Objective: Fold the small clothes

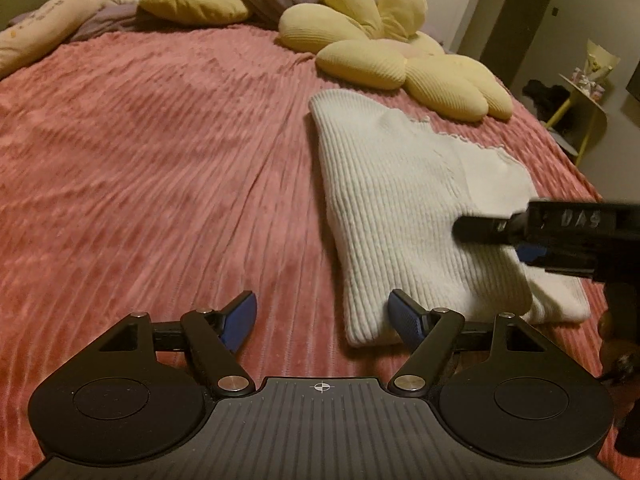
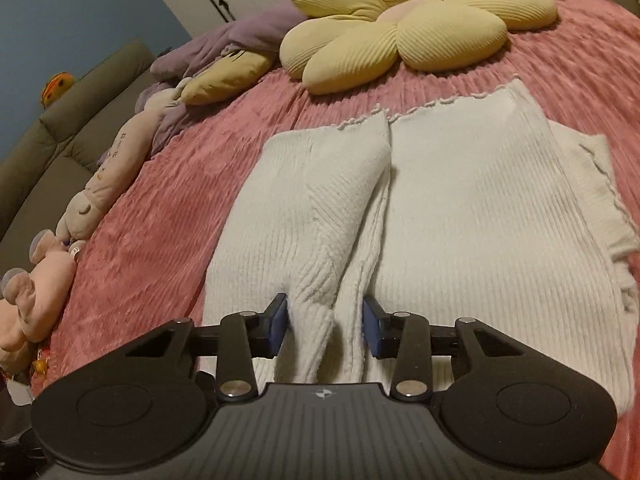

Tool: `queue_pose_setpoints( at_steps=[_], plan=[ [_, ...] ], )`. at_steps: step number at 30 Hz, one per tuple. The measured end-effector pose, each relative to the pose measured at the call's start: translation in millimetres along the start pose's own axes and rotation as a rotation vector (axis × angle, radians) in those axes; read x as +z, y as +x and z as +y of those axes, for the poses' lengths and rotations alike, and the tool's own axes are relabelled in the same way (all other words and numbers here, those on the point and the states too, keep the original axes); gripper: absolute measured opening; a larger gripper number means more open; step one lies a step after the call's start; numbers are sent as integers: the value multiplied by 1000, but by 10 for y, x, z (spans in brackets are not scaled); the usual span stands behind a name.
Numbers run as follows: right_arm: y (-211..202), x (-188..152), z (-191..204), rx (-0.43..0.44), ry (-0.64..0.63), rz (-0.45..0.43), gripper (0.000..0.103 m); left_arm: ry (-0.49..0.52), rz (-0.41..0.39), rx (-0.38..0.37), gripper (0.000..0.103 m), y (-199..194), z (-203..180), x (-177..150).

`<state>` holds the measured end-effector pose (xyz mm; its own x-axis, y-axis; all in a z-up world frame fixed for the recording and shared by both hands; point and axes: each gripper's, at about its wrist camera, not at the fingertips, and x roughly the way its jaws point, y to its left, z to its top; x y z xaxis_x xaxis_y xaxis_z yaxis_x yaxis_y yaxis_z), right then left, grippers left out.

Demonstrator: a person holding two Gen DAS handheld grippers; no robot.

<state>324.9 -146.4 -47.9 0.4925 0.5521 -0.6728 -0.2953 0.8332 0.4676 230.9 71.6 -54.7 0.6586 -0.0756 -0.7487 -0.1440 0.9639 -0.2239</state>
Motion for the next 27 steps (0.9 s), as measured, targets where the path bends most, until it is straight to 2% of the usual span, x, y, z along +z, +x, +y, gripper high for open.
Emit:
queue_pose_setpoints(
  at_steps=[1,4,6,7,8,9,11,14,16,18,22,24,27],
  plan=[
    [-16,19,-28,17,19,-10,39,-3,4,2,78,18,-9,-3],
    [15,91,-170,86,148,-12,54,-11,9,-1,78,35,-32,-15],
    [72,134,-211,103,202,-7,54,-11,14,1,78,33,-46,-16],
    [122,154,-201,101,206,4,49,-10,15,5,78,29,-53,-13],
    [156,166,-169,86,195,11,29,-9,16,9,78,22,-60,-6],
    [177,167,-134,64,165,16,20,-9,15,13,78,9,-70,1],
    [116,165,57,-8,19,-18,17,8,3,10,78,-25,-105,15],
    [-124,95,387,-179,-255,-149,16,42,0,2,78,-30,-199,36],
    [-237,29,489,-320,-377,-222,16,51,-1,-16,79,-21,-258,42],
    [-327,-43,511,-424,-464,-281,16,62,10,-29,78,18,-336,36],
    [-295,-73,233,-556,-422,-246,16,116,32,-32,78,128,-512,10],
    [-226,-45,7,-546,-329,-163,17,122,50,-27,78,184,-554,4],
    [-303,-18,-183,-454,-220,-167,22,118,52,-22,78,194,-561,6]
  ],
)
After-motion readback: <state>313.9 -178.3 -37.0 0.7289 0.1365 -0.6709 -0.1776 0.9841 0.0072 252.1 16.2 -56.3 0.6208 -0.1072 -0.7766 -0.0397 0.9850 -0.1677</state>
